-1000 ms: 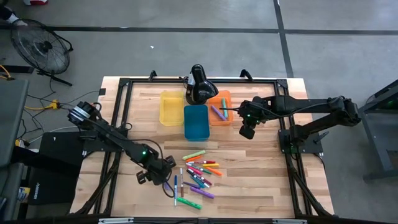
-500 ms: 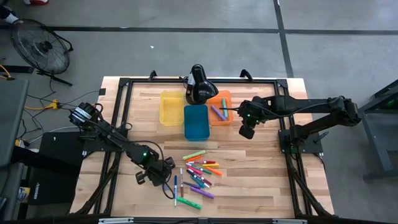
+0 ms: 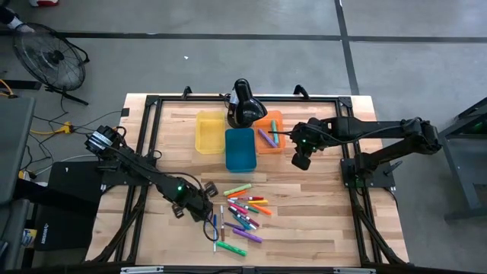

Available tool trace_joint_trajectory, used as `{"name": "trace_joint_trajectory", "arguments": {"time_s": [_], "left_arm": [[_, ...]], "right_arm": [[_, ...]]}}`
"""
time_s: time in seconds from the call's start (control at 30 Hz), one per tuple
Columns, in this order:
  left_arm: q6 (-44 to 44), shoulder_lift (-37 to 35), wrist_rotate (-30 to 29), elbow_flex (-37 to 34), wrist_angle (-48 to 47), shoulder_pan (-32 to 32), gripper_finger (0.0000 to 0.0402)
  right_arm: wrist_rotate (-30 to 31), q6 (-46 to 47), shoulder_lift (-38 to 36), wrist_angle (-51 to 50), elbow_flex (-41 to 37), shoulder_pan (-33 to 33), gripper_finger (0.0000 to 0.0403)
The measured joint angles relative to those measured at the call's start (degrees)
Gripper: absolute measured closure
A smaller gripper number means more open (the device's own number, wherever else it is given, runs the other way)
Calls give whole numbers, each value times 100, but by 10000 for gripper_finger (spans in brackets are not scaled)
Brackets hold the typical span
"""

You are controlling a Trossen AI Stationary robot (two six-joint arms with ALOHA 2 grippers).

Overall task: Pick & Place Markers
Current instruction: Put the violet highlighter into the orange bin

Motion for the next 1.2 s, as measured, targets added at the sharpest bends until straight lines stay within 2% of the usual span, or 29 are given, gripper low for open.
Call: {"name": "trace_joint_trajectory", "arguments": {"time_s": [0.17, 0.23, 0.47, 0.67, 0.77, 0.9, 1.07, 1.2], "left_arm": [[266, -1, -1744, 482, -426, -7, 348], [489, -4, -2264, 629, -412, -4, 348], [1342, -11, -3601, 1030, -83, -7, 348], [2820, -13, -4549, 1070, 1100, -7, 348], [3712, -18, -4768, 1074, 1726, 72, 348], [4310, -20, -4599, 1074, 2068, 347, 348], [4784, -20, -4599, 1074, 2094, 680, 348], [5267, -22, -4593, 1074, 2552, 853, 348]], "right_arm": [[-251, -26, 0, 390, 0, 0, 320], [-383, -28, 0, 604, 0, 0, 320], [-727, -206, 112, 1483, 0, 235, 320], [-746, -177, 488, 2024, 0, 497, 320], [-924, -17, 641, 2222, 0, 514, 320], [-1555, -54, 691, 2571, 0, 509, 312], [-2502, -205, 691, 3391, 0, 494, 275], [-2778, -141, 691, 3875, 0, 392, 240]]}}
